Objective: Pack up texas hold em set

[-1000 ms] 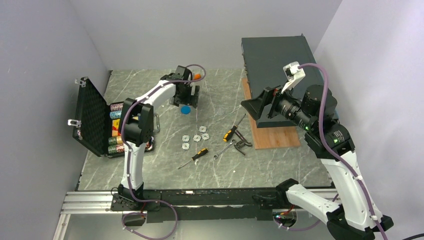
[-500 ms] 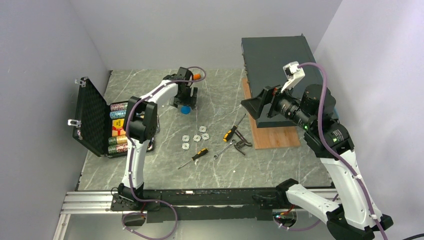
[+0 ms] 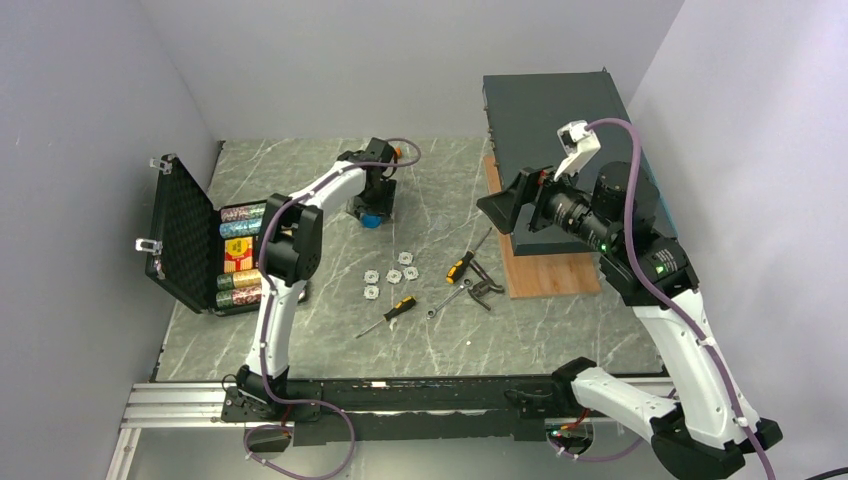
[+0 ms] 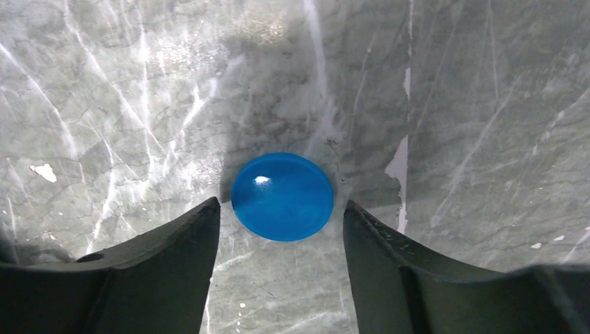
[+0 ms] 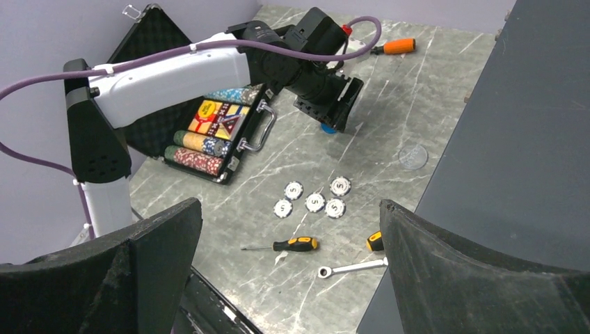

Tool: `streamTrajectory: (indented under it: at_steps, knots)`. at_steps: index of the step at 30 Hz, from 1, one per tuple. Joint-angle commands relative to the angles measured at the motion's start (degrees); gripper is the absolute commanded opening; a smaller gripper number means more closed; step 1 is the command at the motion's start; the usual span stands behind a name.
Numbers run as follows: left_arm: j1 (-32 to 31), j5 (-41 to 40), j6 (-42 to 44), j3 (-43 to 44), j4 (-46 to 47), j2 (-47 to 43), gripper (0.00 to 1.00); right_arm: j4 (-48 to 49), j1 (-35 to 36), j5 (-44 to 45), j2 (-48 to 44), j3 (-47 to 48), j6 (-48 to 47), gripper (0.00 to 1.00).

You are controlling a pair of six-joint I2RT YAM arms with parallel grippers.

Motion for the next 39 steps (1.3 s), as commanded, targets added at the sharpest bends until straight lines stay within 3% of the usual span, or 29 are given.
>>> streamTrajectory:
  at_steps: [1,19,27,32,36,39]
  knots:
    - [-0.4,-1.5,-0.1,2.5,-3.3,2.2,0.66,1.9,0.0,-0.4,-0.6,2.6,1.0,1.00]
    - [1.3,4.8,1.9,6.2,-6.1,6.7,0.58,-0.5,-0.1,1.1,-2.0,4.3,0.1,1.00]
    - [1.3,2.5,3.0,6.1,-6.4,3.7,0.35,-0.2,-0.1,0.3,-1.9,3.9,1.2,1.00]
    - [2.0,1.3,1.6,4.1,-5.9,-4.8,0.16,-0.6,-0.1,0.9,-2.6,3.0,0.4,1.00]
    - [3.9,-1.6,0.1,-1.8,-3.9,-13.6,0.13,-1.1,0.0,0.4,-1.9,4.0,0.4,1.00]
    - [8.1,-3.0,-4.0,-4.9,-4.7,-18.9,0.00,0.1,0.0,0.3,-1.9,3.1,1.0,1.00]
